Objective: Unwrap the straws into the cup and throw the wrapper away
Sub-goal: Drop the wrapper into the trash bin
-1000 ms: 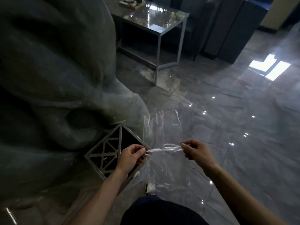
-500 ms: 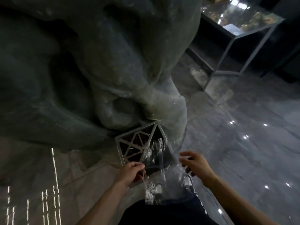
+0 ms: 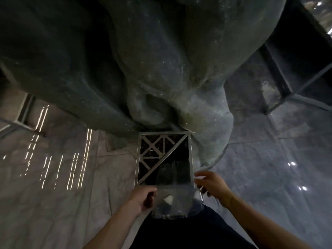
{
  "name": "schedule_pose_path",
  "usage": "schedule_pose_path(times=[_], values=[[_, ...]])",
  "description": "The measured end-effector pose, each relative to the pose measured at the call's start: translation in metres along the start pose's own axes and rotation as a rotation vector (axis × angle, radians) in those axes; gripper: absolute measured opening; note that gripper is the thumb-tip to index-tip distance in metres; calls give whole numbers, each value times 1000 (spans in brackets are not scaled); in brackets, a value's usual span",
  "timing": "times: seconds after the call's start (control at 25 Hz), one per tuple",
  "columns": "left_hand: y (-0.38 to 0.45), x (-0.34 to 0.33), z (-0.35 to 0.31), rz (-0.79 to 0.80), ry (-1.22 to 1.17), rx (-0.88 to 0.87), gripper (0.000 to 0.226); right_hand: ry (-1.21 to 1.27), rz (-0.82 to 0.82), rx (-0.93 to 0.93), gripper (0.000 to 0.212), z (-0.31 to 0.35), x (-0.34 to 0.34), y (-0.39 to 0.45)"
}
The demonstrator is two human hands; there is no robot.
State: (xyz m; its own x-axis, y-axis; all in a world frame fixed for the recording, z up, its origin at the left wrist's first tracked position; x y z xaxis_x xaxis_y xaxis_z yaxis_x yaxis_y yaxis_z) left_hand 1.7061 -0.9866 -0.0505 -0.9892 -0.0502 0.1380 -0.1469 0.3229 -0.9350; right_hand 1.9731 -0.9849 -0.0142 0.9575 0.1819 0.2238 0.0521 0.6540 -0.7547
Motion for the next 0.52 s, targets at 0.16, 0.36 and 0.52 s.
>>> schedule_pose_path(times=[0.16, 0.36, 0.52], values=[[1, 3, 17, -94, -86, 35, 16, -178, 97, 94, 28, 6, 0, 9], [17, 0, 13, -153, -178, 46, 24, -690, 146, 485, 58, 18, 12, -2], [37, -4, -2, -156, -120, 29, 25, -855, 55, 748, 50, 42, 4, -8]])
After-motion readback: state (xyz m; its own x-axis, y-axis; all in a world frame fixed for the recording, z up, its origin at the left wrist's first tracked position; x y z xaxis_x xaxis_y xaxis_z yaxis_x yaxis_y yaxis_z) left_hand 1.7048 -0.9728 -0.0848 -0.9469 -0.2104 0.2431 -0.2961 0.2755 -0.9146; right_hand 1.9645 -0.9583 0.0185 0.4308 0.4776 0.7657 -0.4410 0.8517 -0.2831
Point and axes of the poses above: each hand's wrist, its own y-axis towards the middle knuckle, its own x-axis out of the back of the hand, z = x × y, the point moved 4 cm from there along y, towards the middle knuckle, and after that the axes turned 1 degree about -z, right-handed, at the moved point
